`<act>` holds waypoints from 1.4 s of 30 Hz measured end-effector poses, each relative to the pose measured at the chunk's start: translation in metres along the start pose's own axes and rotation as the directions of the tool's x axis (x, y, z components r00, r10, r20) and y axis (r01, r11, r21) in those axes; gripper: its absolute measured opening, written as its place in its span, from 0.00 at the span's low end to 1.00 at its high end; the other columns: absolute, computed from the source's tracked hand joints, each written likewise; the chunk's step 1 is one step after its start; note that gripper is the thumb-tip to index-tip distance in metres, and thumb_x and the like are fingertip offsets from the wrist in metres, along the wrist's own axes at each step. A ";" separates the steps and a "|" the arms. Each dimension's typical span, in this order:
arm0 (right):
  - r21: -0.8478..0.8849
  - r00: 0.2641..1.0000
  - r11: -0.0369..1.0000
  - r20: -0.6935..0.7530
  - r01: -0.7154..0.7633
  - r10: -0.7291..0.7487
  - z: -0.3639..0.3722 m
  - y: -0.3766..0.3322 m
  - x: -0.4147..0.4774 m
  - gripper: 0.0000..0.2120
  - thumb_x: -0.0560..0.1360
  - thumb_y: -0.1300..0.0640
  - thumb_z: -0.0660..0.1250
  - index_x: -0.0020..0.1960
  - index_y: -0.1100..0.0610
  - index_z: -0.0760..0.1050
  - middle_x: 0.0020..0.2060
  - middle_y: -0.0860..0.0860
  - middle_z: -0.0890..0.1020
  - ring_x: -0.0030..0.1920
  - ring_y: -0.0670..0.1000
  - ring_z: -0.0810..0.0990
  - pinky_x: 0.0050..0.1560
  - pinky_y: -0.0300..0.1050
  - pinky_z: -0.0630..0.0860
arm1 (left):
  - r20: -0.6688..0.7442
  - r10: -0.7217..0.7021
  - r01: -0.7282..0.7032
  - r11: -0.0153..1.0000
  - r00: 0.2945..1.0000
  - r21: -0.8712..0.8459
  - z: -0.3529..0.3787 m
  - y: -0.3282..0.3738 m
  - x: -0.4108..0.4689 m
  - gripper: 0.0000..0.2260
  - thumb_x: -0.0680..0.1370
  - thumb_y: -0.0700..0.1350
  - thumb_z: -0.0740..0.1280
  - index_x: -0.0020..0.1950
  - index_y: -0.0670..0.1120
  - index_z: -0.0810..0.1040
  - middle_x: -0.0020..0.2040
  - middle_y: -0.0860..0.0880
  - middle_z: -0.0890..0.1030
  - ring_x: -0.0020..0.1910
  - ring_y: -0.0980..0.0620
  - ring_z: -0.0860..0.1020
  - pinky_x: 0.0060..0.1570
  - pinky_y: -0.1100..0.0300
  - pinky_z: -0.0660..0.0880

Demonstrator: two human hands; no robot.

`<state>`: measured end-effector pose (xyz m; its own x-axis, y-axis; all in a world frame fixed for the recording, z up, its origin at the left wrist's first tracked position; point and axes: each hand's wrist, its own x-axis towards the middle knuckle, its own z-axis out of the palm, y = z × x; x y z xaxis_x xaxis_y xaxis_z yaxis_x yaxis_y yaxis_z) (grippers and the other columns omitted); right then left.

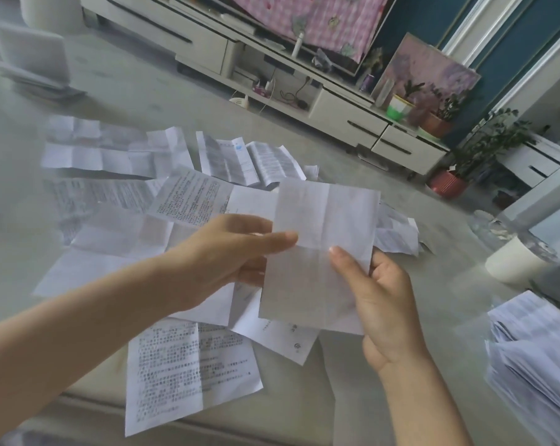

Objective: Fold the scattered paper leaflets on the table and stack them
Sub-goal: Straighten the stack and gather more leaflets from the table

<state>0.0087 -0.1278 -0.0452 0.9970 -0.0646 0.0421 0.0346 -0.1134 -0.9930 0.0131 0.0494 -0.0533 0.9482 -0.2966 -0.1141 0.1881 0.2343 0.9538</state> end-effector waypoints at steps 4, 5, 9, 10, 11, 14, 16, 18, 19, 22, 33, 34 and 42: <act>0.031 0.999 0.999 0.003 -0.038 0.037 0.002 0.001 0.002 0.07 0.74 0.62 0.66 0.52 0.59 0.79 0.45 0.53 0.85 0.47 0.53 0.84 0.48 0.48 0.80 | -0.169 0.048 -0.022 0.988 0.984 0.153 0.004 -0.007 0.003 0.04 0.75 0.40 0.67 0.45 0.42 0.82 0.37 0.47 0.84 0.33 0.54 0.82 0.30 0.65 0.76; 0.030 0.998 0.998 0.028 -0.050 0.050 0.002 0.000 0.002 0.07 0.75 0.62 0.66 0.52 0.59 0.79 0.46 0.54 0.85 0.48 0.53 0.83 0.49 0.48 0.80 | -0.185 0.052 -0.020 0.986 0.981 0.168 0.004 -0.007 0.003 0.04 0.75 0.41 0.68 0.44 0.43 0.82 0.37 0.47 0.84 0.32 0.54 0.82 0.30 0.65 0.76; 0.069 0.977 0.985 0.151 -0.160 0.148 -0.006 -0.004 0.004 0.07 0.75 0.65 0.64 0.49 0.59 0.80 0.45 0.54 0.85 0.44 0.51 0.84 0.43 0.42 0.79 | -0.203 0.055 -0.014 0.980 0.978 0.199 0.001 -0.009 0.004 0.03 0.75 0.40 0.68 0.43 0.44 0.82 0.38 0.46 0.85 0.36 0.50 0.83 0.36 0.59 0.80; 0.091 0.966 0.975 0.183 -0.201 0.182 -0.008 -0.005 0.005 0.08 0.74 0.66 0.63 0.48 0.59 0.79 0.44 0.55 0.85 0.42 0.50 0.84 0.41 0.41 0.79 | -0.205 0.055 -0.012 0.979 0.977 0.204 0.001 -0.009 0.005 0.03 0.75 0.40 0.68 0.44 0.43 0.82 0.40 0.45 0.85 0.38 0.48 0.83 0.38 0.57 0.81; 0.104 0.954 0.966 0.216 -0.235 0.208 -0.010 -0.005 0.005 0.09 0.74 0.67 0.62 0.49 0.60 0.79 0.44 0.55 0.85 0.42 0.50 0.83 0.40 0.40 0.79 | -0.205 0.054 -0.009 0.977 0.977 0.211 0.001 -0.009 0.005 0.04 0.75 0.39 0.67 0.45 0.43 0.82 0.41 0.43 0.85 0.39 0.46 0.83 0.41 0.54 0.81; 0.119 0.930 0.954 0.283 -0.275 0.233 -0.013 -0.003 0.007 0.12 0.73 0.70 0.61 0.53 0.62 0.78 0.44 0.55 0.85 0.41 0.49 0.83 0.40 0.40 0.79 | -0.214 0.038 0.007 0.979 0.976 0.205 0.000 -0.008 0.005 0.07 0.76 0.36 0.65 0.46 0.43 0.82 0.44 0.41 0.84 0.41 0.45 0.82 0.44 0.52 0.79; 0.142 0.923 0.950 0.315 -0.277 0.222 -0.015 -0.002 0.007 0.10 0.69 0.68 0.65 0.48 0.61 0.79 0.40 0.54 0.84 0.38 0.49 0.82 0.37 0.38 0.79 | -0.202 0.020 0.019 0.982 0.979 0.188 -0.001 -0.007 0.004 0.11 0.76 0.33 0.62 0.42 0.43 0.83 0.43 0.41 0.84 0.39 0.46 0.80 0.39 0.56 0.78; 0.140 0.914 0.951 0.346 -0.274 0.212 -0.016 -0.003 0.006 0.06 0.63 0.64 0.67 0.36 0.56 0.80 0.37 0.54 0.82 0.36 0.49 0.80 0.33 0.36 0.75 | -0.202 0.004 0.027 0.988 0.979 0.149 0.001 -0.005 0.003 0.16 0.75 0.32 0.58 0.36 0.44 0.82 0.40 0.41 0.83 0.36 0.47 0.78 0.34 0.60 0.75; 0.128 0.912 0.953 0.349 -0.273 0.215 -0.016 -0.004 0.006 0.07 0.62 0.64 0.65 0.31 0.54 0.79 0.36 0.54 0.81 0.36 0.50 0.78 0.33 0.37 0.74 | -0.208 -0.005 0.029 0.993 0.978 0.113 0.002 -0.004 0.003 0.18 0.75 0.32 0.57 0.33 0.44 0.82 0.39 0.41 0.82 0.35 0.47 0.78 0.32 0.62 0.75; 0.027 0.931 0.978 0.312 -0.207 0.188 -0.016 -0.005 0.004 0.21 0.67 0.73 0.59 0.24 0.52 0.74 0.37 0.56 0.78 0.38 0.53 0.75 0.31 0.39 0.68 | -0.192 -0.076 0.063 0.995 0.979 -0.074 0.005 -0.002 0.002 0.17 0.78 0.39 0.54 0.38 0.43 0.81 0.34 0.44 0.81 0.31 0.48 0.77 0.30 0.61 0.75; -0.029 0.962 0.994 0.249 -0.107 0.111 -0.021 -0.011 0.001 0.15 0.78 0.63 0.54 0.46 0.56 0.79 0.36 0.52 0.82 0.33 0.48 0.78 0.30 0.39 0.73 | -0.166 -0.023 0.053 0.982 0.986 0.179 0.004 -0.013 0.001 0.04 0.75 0.40 0.68 0.47 0.43 0.82 0.40 0.46 0.84 0.33 0.54 0.81 0.28 0.67 0.73; -0.062 0.959 0.991 0.252 -0.117 0.129 -0.021 -0.010 0.001 0.12 0.79 0.55 0.57 0.48 0.56 0.79 0.37 0.53 0.82 0.34 0.49 0.78 0.30 0.40 0.73 | -0.178 -0.001 0.035 0.981 0.984 0.192 0.004 -0.013 0.001 0.05 0.75 0.41 0.68 0.47 0.43 0.82 0.40 0.46 0.84 0.33 0.54 0.81 0.28 0.67 0.73; -0.116 0.963 0.991 0.251 -0.066 0.094 -0.009 0.001 0.002 0.21 0.58 0.58 0.73 0.49 0.64 0.76 0.41 0.57 0.84 0.41 0.53 0.81 0.44 0.47 0.80 | -0.235 0.076 -0.020 0.973 0.969 0.231 0.005 -0.015 0.004 0.11 0.75 0.49 0.69 0.46 0.41 0.82 0.35 0.47 0.80 0.28 0.57 0.76 0.27 0.69 0.69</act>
<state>0.0105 -0.1373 -0.0450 0.9811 0.1760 -0.0804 -0.0397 -0.2234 -0.9739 0.0124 0.0404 -0.0671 0.9933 -0.0517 -0.1034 0.1046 0.0205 0.9943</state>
